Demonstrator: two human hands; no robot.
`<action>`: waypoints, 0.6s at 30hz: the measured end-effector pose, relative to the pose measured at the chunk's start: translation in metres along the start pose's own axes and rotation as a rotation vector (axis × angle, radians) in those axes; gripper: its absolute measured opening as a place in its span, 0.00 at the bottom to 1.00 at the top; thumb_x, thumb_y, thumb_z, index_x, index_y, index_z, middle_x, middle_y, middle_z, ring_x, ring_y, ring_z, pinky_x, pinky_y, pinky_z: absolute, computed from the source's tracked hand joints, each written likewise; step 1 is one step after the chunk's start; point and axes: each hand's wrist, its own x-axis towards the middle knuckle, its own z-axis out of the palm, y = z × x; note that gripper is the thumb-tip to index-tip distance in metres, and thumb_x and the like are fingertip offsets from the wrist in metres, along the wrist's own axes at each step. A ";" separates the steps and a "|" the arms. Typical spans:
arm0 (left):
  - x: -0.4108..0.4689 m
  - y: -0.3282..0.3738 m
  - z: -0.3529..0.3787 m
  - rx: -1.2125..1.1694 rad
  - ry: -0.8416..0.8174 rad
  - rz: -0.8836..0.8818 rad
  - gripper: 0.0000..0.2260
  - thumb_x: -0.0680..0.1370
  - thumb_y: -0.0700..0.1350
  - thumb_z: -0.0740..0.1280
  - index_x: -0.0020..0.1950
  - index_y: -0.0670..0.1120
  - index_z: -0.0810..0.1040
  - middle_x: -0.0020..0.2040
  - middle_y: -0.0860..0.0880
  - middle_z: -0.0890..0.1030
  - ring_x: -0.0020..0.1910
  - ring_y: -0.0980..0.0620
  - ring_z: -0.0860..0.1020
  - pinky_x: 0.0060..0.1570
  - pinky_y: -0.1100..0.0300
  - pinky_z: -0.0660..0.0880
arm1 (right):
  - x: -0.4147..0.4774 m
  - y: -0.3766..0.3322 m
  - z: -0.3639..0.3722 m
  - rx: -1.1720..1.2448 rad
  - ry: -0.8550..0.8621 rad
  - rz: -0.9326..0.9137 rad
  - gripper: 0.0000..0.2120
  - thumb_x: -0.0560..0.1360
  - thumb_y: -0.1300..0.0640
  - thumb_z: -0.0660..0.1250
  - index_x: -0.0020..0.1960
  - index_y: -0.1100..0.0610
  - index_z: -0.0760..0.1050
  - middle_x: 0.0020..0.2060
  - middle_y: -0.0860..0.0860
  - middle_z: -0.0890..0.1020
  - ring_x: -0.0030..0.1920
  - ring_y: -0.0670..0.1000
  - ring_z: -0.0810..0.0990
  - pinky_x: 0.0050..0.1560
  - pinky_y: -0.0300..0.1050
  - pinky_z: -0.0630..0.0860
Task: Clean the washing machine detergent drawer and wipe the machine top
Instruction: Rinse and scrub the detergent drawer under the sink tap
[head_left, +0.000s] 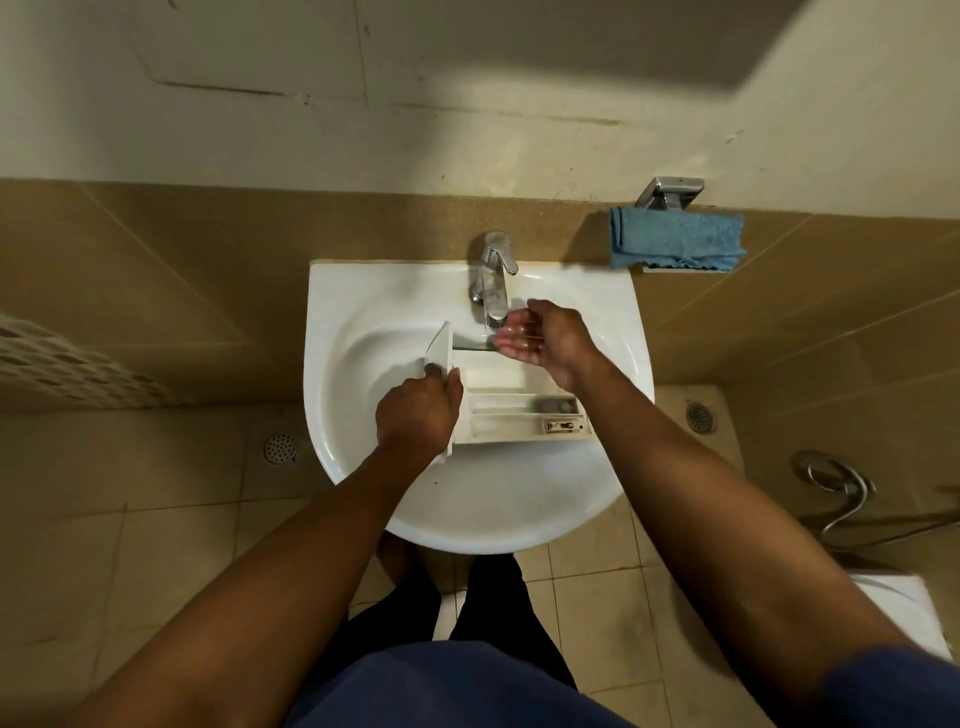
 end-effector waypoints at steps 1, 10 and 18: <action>0.000 0.000 0.000 -0.006 -0.008 0.004 0.26 0.83 0.56 0.52 0.46 0.41 0.83 0.25 0.42 0.77 0.23 0.40 0.77 0.26 0.60 0.65 | 0.007 -0.002 0.006 0.030 -0.070 0.047 0.19 0.85 0.55 0.55 0.51 0.68 0.78 0.51 0.68 0.84 0.49 0.64 0.86 0.47 0.52 0.85; 0.000 0.000 -0.001 -0.030 -0.043 0.015 0.31 0.82 0.59 0.44 0.50 0.42 0.82 0.29 0.42 0.80 0.28 0.39 0.80 0.29 0.57 0.70 | 0.021 0.008 0.029 0.392 -0.301 0.207 0.25 0.82 0.58 0.48 0.47 0.73 0.79 0.44 0.68 0.85 0.42 0.64 0.87 0.46 0.56 0.84; 0.001 0.003 -0.002 -0.017 -0.042 0.020 0.25 0.85 0.57 0.50 0.51 0.42 0.81 0.32 0.41 0.81 0.31 0.38 0.81 0.31 0.57 0.66 | 0.027 0.002 0.023 0.269 -0.376 0.214 0.31 0.84 0.56 0.48 0.42 0.73 0.83 0.44 0.67 0.85 0.43 0.64 0.87 0.46 0.55 0.85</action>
